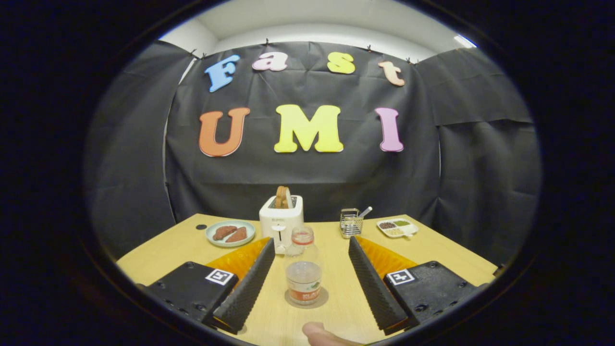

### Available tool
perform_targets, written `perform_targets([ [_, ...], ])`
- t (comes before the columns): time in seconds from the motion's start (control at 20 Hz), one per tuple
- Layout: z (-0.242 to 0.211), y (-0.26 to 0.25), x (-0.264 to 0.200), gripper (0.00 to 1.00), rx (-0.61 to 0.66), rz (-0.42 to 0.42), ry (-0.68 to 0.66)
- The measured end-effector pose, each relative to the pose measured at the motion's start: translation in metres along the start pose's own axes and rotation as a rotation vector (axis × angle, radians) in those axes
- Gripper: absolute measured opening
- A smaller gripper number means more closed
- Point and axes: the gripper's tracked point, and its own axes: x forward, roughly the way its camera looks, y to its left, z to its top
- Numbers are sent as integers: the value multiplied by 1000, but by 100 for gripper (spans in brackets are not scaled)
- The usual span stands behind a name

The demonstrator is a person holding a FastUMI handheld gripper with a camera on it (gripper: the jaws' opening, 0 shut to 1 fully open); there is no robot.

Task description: Take the bottle from table, then pour the juice into the cup, finally place the bottle on the coaster

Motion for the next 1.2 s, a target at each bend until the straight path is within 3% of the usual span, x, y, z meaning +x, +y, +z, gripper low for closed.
perform_targets([
  [0.2,36,-12,-38,100,-29,-44,-23],
  [0.75,124,-12,-145,100,-45,-38,-111],
  [1.2,167,-15,-183,100,-50,-52,-130],
])
